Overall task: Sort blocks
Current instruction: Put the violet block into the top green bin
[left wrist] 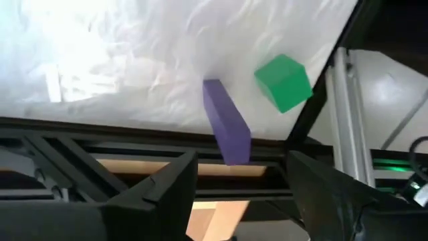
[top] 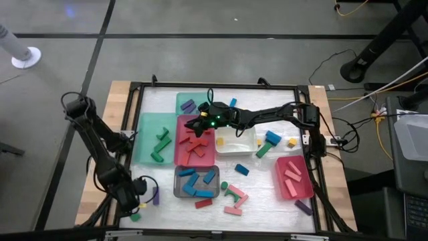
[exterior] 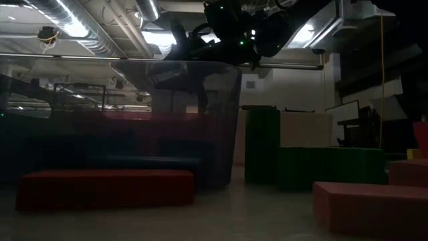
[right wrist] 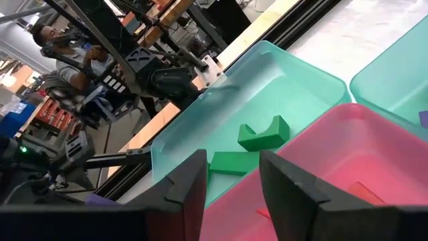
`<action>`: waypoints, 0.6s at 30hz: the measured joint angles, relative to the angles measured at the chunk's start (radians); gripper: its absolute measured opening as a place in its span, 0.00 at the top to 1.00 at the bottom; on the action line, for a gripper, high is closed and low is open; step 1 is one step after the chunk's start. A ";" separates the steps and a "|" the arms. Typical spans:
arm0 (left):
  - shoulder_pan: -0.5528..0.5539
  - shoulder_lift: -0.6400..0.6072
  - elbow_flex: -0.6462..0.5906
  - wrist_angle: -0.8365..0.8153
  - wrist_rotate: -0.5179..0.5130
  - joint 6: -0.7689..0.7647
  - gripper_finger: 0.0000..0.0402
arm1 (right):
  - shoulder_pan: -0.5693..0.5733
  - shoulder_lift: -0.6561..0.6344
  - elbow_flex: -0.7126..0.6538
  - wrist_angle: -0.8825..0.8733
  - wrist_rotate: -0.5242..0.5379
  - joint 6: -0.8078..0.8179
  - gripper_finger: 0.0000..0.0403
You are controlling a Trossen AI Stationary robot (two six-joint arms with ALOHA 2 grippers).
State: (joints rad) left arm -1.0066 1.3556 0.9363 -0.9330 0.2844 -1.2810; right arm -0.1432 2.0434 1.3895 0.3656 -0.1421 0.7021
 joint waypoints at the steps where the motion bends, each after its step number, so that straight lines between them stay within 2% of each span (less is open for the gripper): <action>1: -0.002 0.009 0.000 0.002 0.000 0.000 0.46 | 0.000 0.000 0.000 0.000 0.000 0.000 0.65; 14: -0.002 0.159 0.000 0.002 0.000 0.069 0.46 | 0.000 0.000 0.000 0.005 -0.056 0.000 0.65; 18: -0.002 0.192 0.000 0.002 0.005 0.099 0.57 | 0.000 0.000 0.000 0.008 -0.062 0.000 0.65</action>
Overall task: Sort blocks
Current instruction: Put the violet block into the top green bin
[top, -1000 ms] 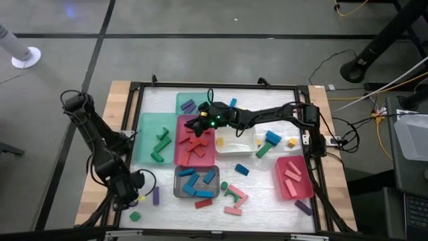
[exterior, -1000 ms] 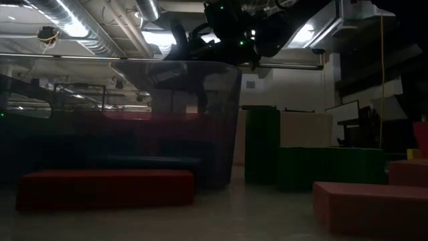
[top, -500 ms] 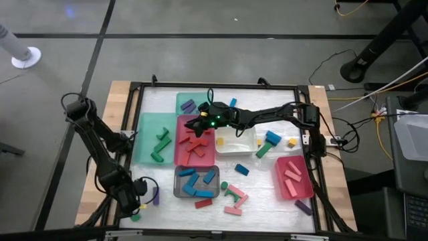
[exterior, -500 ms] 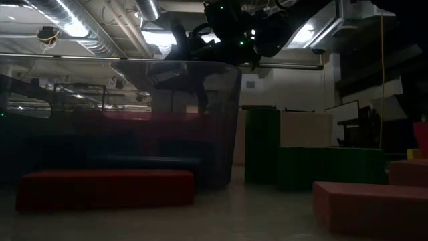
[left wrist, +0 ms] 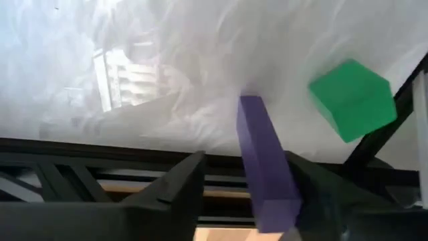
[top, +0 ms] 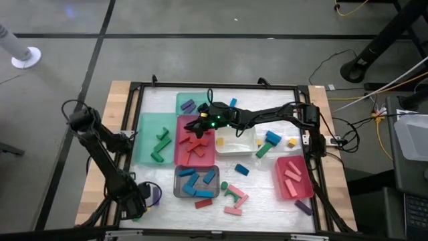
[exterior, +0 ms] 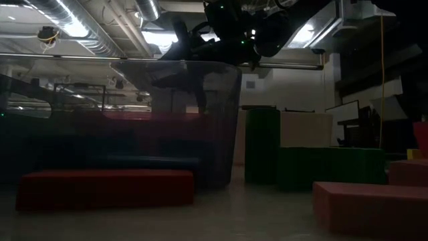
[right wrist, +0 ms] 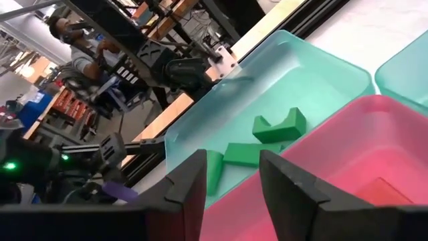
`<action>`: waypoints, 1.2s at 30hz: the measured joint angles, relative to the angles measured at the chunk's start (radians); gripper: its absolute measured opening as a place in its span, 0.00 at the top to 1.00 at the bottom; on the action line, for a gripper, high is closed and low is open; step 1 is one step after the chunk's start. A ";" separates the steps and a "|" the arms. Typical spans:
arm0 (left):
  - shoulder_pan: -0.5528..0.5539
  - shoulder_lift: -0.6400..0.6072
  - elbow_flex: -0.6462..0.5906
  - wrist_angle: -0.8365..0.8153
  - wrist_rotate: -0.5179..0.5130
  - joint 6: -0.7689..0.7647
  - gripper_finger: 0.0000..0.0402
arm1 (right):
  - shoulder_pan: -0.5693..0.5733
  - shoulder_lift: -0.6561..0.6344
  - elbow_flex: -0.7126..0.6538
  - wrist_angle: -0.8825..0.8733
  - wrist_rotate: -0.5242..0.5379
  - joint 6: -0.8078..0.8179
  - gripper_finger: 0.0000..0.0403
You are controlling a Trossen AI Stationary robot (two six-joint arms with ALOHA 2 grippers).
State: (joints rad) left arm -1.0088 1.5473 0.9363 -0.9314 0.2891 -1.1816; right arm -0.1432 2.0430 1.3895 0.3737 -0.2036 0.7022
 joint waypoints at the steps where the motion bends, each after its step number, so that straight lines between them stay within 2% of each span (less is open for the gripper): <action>1: 0.000 0.002 0.000 0.000 0.000 0.008 0.62 | 0.000 0.000 0.000 0.000 -0.001 0.001 0.65; 6: 0.000 -0.007 0.000 -0.008 0.012 0.039 0.90 | -0.001 -0.006 0.000 0.038 -0.057 0.036 0.65; 10: 0.001 -0.039 0.000 -0.087 0.036 0.038 0.91 | -0.016 -0.047 0.026 0.012 -0.105 0.050 0.65; 14: 0.009 -0.128 0.000 -0.181 0.040 0.017 0.91 | -0.042 -0.114 0.078 -0.074 -0.106 -0.001 0.65; 19: 0.036 -0.293 0.000 -0.223 -0.064 -0.068 0.91 | -0.076 -0.201 0.182 -0.311 -0.103 -0.119 0.65; 22: 0.075 -0.401 0.000 -0.223 -0.198 -0.105 0.91 | -0.092 -0.241 0.262 -0.514 -0.081 -0.199 0.65; 25: 0.131 -0.504 0.000 -0.232 -0.389 -0.095 0.90 | -0.101 -0.268 0.353 -0.772 -0.013 -0.273 0.65; 29: 0.238 -0.607 0.000 -0.235 -0.768 -0.049 0.90 | -0.106 -0.281 0.471 -1.111 0.213 -0.347 0.65; 32: 0.340 -0.646 0.000 -0.224 -1.024 0.002 0.90 | -0.110 -0.281 0.499 -1.298 0.372 -0.408 0.65; 34: 0.424 -0.654 0.000 -0.186 -1.133 0.074 0.90 | -0.125 -0.278 0.498 -1.398 0.418 -0.443 0.65; 36: 0.515 -0.651 0.000 -0.109 -1.175 0.184 0.90 | -0.151 -0.274 0.498 -1.490 0.412 -0.475 0.65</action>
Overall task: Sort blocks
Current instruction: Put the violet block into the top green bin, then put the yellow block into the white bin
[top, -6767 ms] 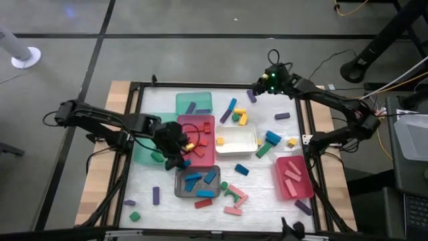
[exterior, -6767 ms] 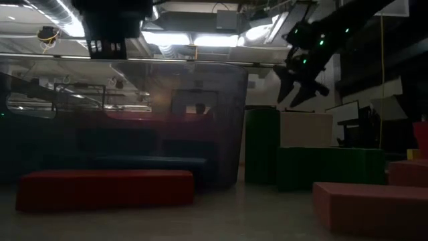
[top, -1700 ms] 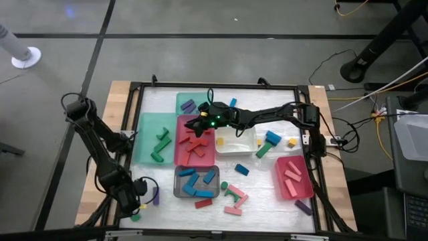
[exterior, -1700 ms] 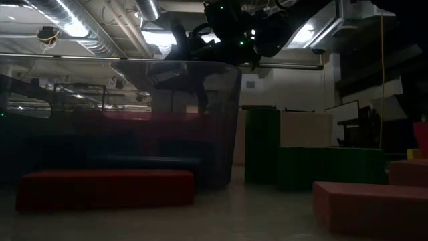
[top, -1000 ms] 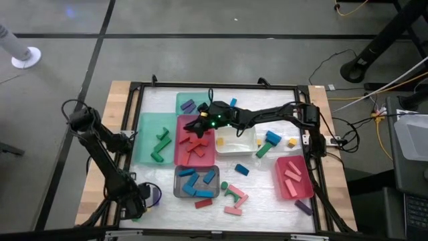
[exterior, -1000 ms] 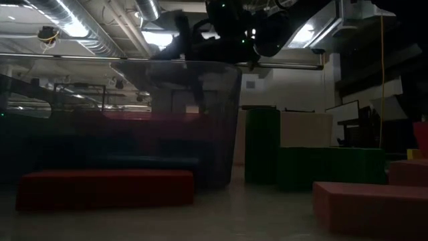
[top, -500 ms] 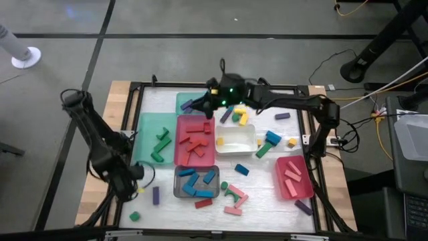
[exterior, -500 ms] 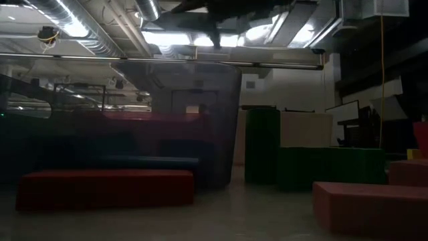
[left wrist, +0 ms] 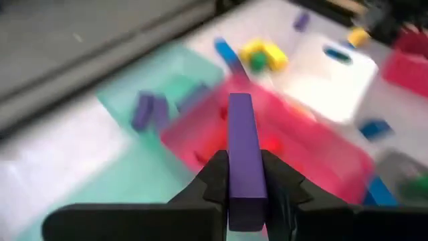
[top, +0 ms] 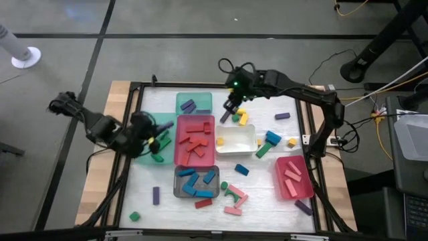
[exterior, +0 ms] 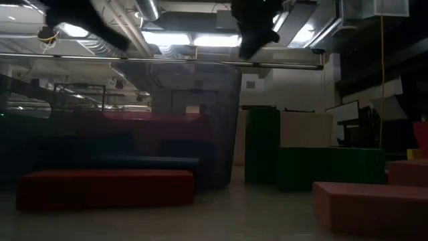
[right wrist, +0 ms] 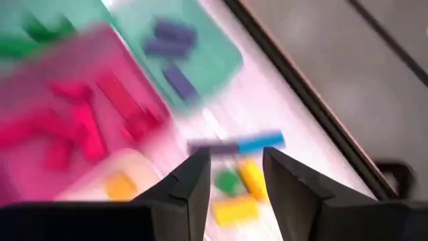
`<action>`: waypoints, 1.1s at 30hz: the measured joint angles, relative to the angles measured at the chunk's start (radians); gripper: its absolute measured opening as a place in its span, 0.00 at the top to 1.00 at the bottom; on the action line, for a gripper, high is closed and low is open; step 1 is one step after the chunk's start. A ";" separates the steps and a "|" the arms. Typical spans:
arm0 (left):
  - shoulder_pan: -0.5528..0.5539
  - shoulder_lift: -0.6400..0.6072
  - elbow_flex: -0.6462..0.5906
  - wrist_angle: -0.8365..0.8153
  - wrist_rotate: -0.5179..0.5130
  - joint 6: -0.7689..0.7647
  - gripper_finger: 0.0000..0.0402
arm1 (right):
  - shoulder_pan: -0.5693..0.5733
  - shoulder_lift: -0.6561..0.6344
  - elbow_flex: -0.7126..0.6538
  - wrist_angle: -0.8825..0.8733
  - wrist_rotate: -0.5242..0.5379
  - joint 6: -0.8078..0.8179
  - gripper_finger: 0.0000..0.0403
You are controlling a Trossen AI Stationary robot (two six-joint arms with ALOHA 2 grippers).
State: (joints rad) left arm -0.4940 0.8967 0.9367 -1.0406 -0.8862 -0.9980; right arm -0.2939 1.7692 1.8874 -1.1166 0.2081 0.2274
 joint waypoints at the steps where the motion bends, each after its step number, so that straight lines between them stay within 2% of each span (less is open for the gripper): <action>1: 0.048 0.006 0.000 0.047 -0.003 0.072 0.90 | -0.013 0.004 0.000 -0.034 -0.010 -0.010 0.65; 6: 0.292 0.065 0.000 0.278 -0.002 0.415 0.90 | -0.093 0.032 -0.001 -0.131 -0.081 -0.085 0.65; 9: 0.436 0.112 0.000 0.385 0.048 0.564 0.90 | -0.133 0.050 0.000 -0.161 -0.126 -0.144 0.65; 11: 0.531 0.150 0.000 0.438 0.127 0.629 0.90 | -0.156 0.068 -0.001 -0.198 -0.152 -0.187 0.65; 15: 0.701 0.235 0.000 0.505 0.364 0.735 0.90 | -0.181 0.089 -0.024 -0.215 -0.180 -0.258 0.65; 18: 0.801 0.307 0.000 0.547 0.515 0.788 0.90 | -0.187 0.107 -0.061 -0.212 -0.183 -0.294 0.65; 22: 0.901 0.398 0.000 0.632 0.630 0.832 0.86 | -0.186 0.118 -0.118 -0.177 -0.176 -0.343 0.65; 28: 0.978 0.510 0.000 0.662 0.675 0.841 0.78 | -0.184 0.123 -0.199 -0.038 -0.175 -0.349 0.65; 33: 0.989 0.573 0.000 0.664 0.686 0.768 0.68 | -0.184 0.122 -0.237 0.065 -0.174 -0.349 0.65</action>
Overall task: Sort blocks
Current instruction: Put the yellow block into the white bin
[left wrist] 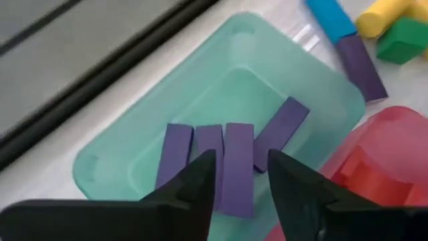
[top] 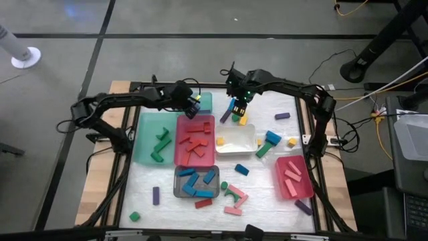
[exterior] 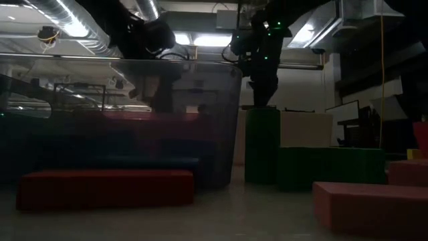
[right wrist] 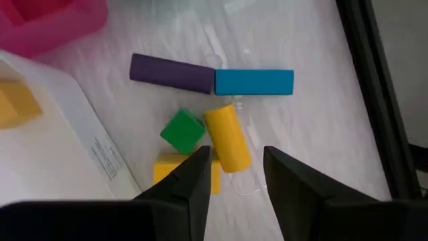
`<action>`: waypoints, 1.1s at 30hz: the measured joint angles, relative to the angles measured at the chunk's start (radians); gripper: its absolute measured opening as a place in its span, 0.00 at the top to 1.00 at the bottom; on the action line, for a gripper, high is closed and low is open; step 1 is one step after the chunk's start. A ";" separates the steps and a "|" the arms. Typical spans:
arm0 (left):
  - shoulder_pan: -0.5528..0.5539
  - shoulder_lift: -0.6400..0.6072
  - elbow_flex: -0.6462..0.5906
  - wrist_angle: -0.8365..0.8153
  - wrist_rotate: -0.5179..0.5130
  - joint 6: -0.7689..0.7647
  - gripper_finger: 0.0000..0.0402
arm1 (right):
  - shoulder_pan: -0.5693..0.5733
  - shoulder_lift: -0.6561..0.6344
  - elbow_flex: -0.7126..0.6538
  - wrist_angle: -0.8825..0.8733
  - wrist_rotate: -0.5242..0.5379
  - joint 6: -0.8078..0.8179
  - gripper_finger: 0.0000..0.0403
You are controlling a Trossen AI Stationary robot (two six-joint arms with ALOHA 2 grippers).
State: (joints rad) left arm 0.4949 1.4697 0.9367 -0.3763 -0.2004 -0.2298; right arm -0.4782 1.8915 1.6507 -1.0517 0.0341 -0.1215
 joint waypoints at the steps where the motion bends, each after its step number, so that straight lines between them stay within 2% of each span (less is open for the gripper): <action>1: 0.000 0.007 0.000 0.000 0.002 -0.010 0.67 | 0.000 0.000 -0.008 0.009 0.000 -0.001 0.65; 6: 0.000 0.011 0.000 0.000 0.049 -0.058 0.61 | 0.000 0.000 -0.054 0.044 0.000 -0.040 0.62; 10: 0.000 0.009 0.000 0.000 0.096 -0.059 0.61 | 0.000 0.000 -0.095 0.090 0.001 -0.041 0.54; 16: 0.000 0.009 0.000 -0.001 0.108 -0.062 0.63 | -0.007 0.000 -0.153 0.155 0.000 -0.052 0.43; 24: -0.005 0.009 0.000 0.000 0.200 -0.063 0.63 | -0.062 0.000 -0.216 0.179 -0.031 -0.096 0.42; 29: -0.005 0.009 0.000 0.000 0.217 -0.091 0.63 | -0.089 0.000 -0.271 0.240 -0.099 -0.116 0.42; 33: -0.005 0.009 0.000 0.000 0.259 -0.097 0.63 | -0.086 0.000 -0.309 0.306 -0.111 -0.156 0.42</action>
State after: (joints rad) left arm 0.4896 1.4784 0.9367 -0.3760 0.0582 -0.3272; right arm -0.5638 1.8912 1.3416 -0.7459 -0.0764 -0.2770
